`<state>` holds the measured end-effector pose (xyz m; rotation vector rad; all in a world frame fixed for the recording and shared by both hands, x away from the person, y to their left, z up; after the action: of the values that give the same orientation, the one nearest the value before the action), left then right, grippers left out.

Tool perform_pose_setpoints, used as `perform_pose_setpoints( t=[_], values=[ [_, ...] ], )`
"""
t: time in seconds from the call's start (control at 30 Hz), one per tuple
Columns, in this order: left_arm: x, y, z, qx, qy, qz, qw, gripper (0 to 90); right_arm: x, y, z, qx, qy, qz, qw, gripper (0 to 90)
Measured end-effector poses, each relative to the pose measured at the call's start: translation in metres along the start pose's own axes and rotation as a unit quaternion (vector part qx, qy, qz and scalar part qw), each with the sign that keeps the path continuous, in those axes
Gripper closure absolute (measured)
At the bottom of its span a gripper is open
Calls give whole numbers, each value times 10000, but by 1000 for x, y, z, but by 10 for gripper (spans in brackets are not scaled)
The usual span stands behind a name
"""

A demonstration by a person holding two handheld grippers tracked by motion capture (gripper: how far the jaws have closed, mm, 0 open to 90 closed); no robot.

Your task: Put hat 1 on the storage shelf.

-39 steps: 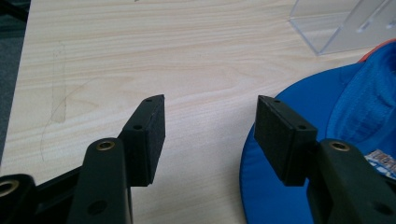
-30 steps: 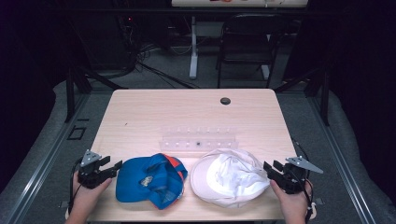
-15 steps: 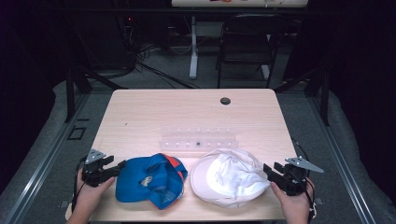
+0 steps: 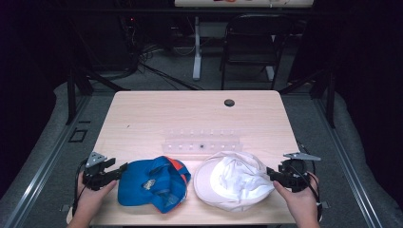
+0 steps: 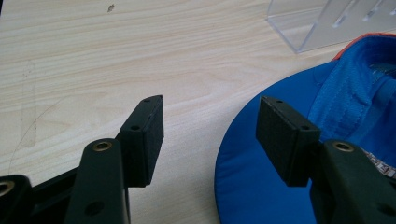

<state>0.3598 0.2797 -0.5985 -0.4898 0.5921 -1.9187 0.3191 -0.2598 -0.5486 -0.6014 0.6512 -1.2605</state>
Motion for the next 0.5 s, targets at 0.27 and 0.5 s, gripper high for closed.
perform_pose_setpoints(
  t=[0.27, 0.5],
  values=[
    [2, 3, 0, -34, 38, -9, 10000, 424, -3, -12, 7, -732, -283, 187, 9967, 509],
    [0, 1, -1, -77, 61, 34, 9999, 424, -2, -11, 3, -1143, -510, 148, 9920, 504]
  ],
)
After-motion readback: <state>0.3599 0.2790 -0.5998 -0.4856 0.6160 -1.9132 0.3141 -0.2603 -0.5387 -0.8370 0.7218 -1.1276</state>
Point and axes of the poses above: each handheld gripper's, and its own axes: y roughly forward along the jaws, z roughly out of its top, x roughly to its right, the point moved 7 cm from there along y, roughly forward along the jaws, and after that the axes turned 2 degrees about x, right-handed, at the moved point
